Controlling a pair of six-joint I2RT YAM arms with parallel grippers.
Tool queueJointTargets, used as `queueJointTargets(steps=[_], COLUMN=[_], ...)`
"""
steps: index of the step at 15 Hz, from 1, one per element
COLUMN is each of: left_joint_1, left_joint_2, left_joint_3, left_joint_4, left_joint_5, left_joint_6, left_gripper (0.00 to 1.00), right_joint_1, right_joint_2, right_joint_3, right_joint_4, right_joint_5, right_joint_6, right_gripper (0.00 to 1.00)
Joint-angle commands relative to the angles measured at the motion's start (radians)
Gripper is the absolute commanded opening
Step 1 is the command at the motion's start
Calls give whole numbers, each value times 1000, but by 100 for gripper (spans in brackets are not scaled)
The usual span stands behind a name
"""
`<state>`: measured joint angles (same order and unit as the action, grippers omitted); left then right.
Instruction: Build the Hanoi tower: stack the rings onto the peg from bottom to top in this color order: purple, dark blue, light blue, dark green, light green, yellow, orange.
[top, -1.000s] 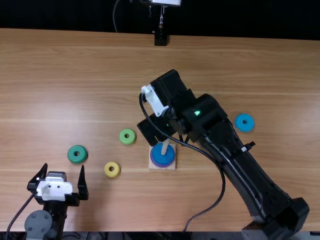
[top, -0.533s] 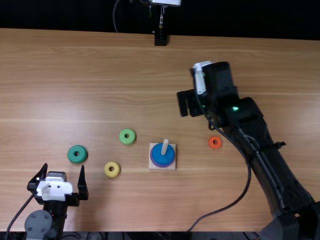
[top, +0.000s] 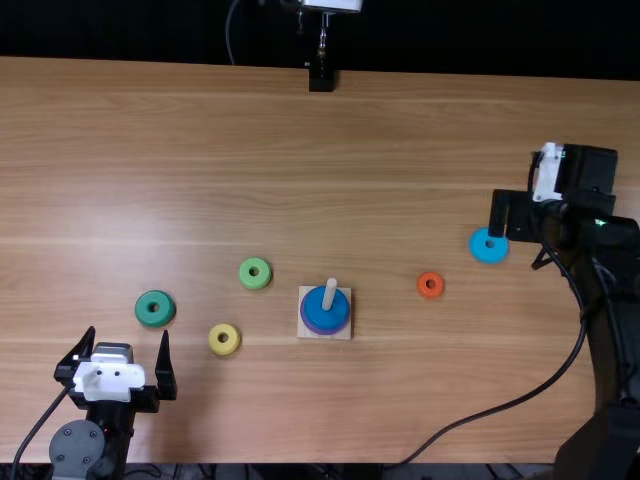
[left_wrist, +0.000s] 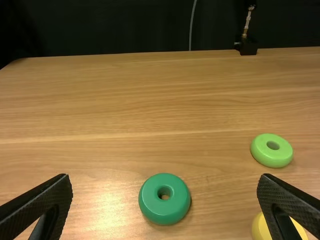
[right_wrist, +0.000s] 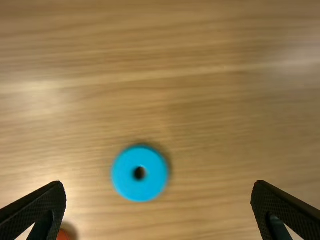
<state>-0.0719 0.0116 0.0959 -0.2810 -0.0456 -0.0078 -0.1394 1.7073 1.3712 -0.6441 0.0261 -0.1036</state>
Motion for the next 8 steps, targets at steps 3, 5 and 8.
queueJointTargets(steps=[3,5,8], left_joint_1=[0,0,0], left_joint_2=[-12,-12,-12], left_joint_3=[-55,-55,-55], left_joint_4=[-12,-12,-12], left_joint_5=[-6,-6,-6], left_joint_6=[-7,-7,-7], left_gripper=[100,100,100], right_joint_1=[0,0,0], right_joint_2=[12,34,103], right_joint_3=[-21,-20,-26], right_joint_4=[-3,-14,-14], right_joint_5=[-140,-205,-203], right_joint_6=[-31,-33,-33], right_gripper=[100,100,100])
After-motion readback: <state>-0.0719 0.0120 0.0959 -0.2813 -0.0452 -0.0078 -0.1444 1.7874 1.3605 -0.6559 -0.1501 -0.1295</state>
